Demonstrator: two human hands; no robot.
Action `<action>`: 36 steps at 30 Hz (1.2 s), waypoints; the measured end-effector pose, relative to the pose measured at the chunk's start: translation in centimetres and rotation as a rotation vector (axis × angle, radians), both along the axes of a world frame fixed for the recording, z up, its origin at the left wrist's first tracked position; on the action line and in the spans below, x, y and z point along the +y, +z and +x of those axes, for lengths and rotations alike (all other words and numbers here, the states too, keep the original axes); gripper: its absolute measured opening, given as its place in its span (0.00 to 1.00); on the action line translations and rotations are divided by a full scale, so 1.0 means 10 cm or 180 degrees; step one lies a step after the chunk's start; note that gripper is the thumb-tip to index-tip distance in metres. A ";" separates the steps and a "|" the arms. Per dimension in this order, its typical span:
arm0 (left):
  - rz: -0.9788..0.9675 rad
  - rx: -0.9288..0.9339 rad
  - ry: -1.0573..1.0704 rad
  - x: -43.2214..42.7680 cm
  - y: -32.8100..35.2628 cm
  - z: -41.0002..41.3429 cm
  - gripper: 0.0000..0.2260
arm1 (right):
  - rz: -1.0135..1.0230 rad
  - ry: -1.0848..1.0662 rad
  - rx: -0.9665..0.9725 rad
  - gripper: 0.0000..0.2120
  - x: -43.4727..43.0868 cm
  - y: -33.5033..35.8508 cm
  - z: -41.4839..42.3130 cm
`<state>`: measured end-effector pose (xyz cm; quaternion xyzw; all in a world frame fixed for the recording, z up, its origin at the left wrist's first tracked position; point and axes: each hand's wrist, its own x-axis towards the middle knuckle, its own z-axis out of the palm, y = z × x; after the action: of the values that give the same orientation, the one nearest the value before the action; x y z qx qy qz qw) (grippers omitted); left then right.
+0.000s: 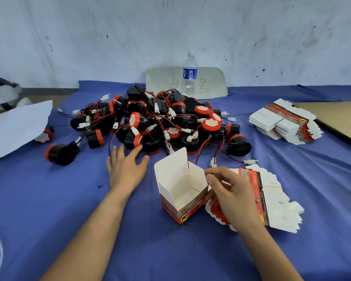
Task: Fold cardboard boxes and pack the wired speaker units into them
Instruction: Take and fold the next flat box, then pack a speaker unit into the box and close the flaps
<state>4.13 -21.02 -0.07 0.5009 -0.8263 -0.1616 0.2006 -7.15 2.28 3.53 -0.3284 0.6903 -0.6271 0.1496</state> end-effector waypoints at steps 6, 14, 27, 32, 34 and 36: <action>-0.0193 0.0530 0.0059 -0.05 0.08 -0.02 0.19 | -0.0030 0.0033 0.0012 0.11 0.02 0.02 -0.01; -0.0381 0.3617 -0.0093 0.07 0.36 0.06 0.09 | -0.0444 -0.0007 -0.0240 0.12 0.05 0.08 0.00; -0.0426 0.4216 -0.1652 0.82 0.68 0.00 0.14 | -0.0917 0.0474 -0.0363 0.06 0.14 0.30 0.10; -0.1046 0.3291 -0.1954 0.81 0.55 0.01 0.13 | -0.1058 0.0585 0.0037 0.26 0.12 0.35 0.22; -0.1206 0.3091 -0.2091 0.81 0.53 0.01 0.17 | -0.1352 0.0704 -0.0252 0.29 0.10 0.36 0.24; -0.1027 0.2896 -0.2240 0.84 0.53 0.01 0.24 | -0.1576 0.0761 -0.0605 0.24 0.09 0.38 0.24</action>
<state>4.19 -12.64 5.19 0.0408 -0.7878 -0.2891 0.5424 -4.72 3.16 7.37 -0.3738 0.4555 -0.7824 0.2018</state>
